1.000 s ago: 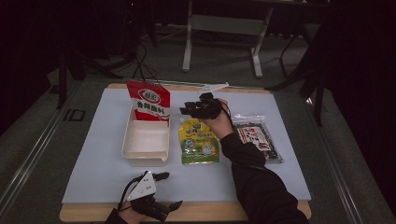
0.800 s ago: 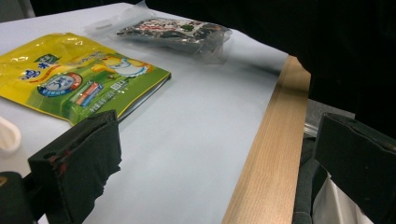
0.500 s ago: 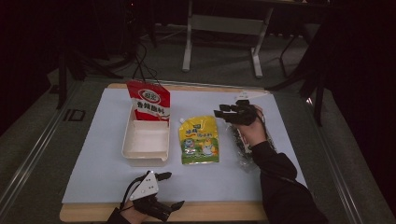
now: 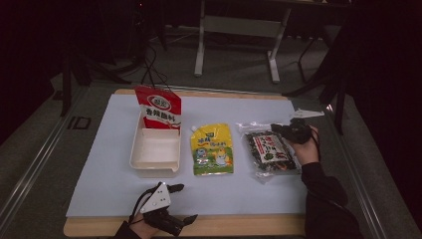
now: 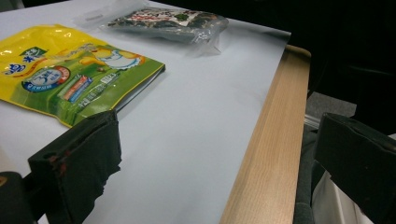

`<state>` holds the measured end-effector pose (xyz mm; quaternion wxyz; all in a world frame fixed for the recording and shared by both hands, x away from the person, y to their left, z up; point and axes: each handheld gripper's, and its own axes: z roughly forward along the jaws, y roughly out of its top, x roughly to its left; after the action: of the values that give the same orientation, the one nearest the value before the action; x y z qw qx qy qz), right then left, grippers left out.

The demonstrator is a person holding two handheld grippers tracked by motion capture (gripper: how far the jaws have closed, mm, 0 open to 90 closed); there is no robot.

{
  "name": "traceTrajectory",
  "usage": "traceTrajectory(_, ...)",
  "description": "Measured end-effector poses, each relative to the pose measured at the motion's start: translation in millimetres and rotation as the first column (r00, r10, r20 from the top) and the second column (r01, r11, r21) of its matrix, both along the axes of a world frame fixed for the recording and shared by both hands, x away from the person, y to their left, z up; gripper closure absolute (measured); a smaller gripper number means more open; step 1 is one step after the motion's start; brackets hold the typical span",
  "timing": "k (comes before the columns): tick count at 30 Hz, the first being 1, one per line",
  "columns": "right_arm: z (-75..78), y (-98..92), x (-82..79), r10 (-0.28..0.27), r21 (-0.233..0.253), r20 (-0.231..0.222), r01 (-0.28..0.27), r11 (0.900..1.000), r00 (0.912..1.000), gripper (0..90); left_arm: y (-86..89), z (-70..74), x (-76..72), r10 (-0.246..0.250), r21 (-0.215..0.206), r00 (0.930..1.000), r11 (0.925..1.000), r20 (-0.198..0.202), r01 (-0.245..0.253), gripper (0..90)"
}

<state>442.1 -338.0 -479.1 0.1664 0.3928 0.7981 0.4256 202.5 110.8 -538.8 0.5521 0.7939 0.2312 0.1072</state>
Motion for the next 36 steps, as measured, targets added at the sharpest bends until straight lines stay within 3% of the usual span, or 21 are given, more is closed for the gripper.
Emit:
traceTrajectory(1, 0.0, 0.0, 0.0, 0.000, 0.000, 0.000, 0.000, 1.000, 1.0000, 90.0, 0.0, -0.2, 0.0, 0.000, 0.001, 1.0000, 1.0000, 0.001, 0.000, 2.0)
traceTrajectory(3, -12.5, -23.2, 0.6, -0.059, -0.028, -0.026, 0.058, 0.998, 0.9979, 90.0, -0.2, -0.5, 0.4, -0.001, -0.001, 1.0000, 1.0000, -0.002, 0.001, 2.0)
traceTrajectory(9, -30.1, -47.0, 2.3, -0.132, -0.046, -0.063, 0.129, 0.991, 0.9893, 90.0, -1.0, -1.8, 1.5, -0.003, 0.006, 1.0000, 1.0000, -0.006, 0.003, 2.0)
traceTrajectory(10, -36.3, -50.9, 3.3, -0.158, -0.078, -0.065, 0.153, 0.985, 0.9853, 90.0, -1.0, -2.2, 1.6, -0.006, 0.000, 0.9999, 1.0000, -0.011, 0.006, 2.0)
traceTrajectory(13, -45.4, -55.4, 5.9, -0.179, -0.075, -0.088, 0.173, 0.982, 0.9799, 90.0, -1.1, -2.4, 1.6, -0.008, 0.002, 0.9999, 1.0000, -0.009, 0.008, 2.0)
traceTrajectory(21, -63.9, -56.3, 5.4, -0.203, -0.079, -0.136, 0.194, 0.978, 0.9697, 90.0, -1.2, -3.1, 2.8, -0.008, 0.007, 0.9999, 0.9999, -0.012, 0.008, 2.0)
traceTrajectory(24, -65.6, -57.1, 0.4, -0.208, -0.057, -0.146, 0.201, 0.978, 0.9673, 90.0, -1.3, -2.6, 2.7, -0.008, 0.006, 0.9999, 0.9999, -0.009, 0.008, 2.0)
traceTrajectory(28, -67.1, -53.5, -13.0, -0.189, -0.029, -0.157, 0.187, 0.982, 0.9692, 90.0, -1.8, -2.3, 2.6, -0.010, 0.010, 0.9999, 0.9999, -0.006, 0.010, 2.0)
traceTrajectory(36, -66.9, -36.0, -42.8, -0.136, -0.028, -0.166, 0.133, 0.991, 0.9767, 90.0, -3.0, -1.3, 3.0, -0.016, 0.013, 0.9999, 0.9998, 0.000, 0.016, 2.0)
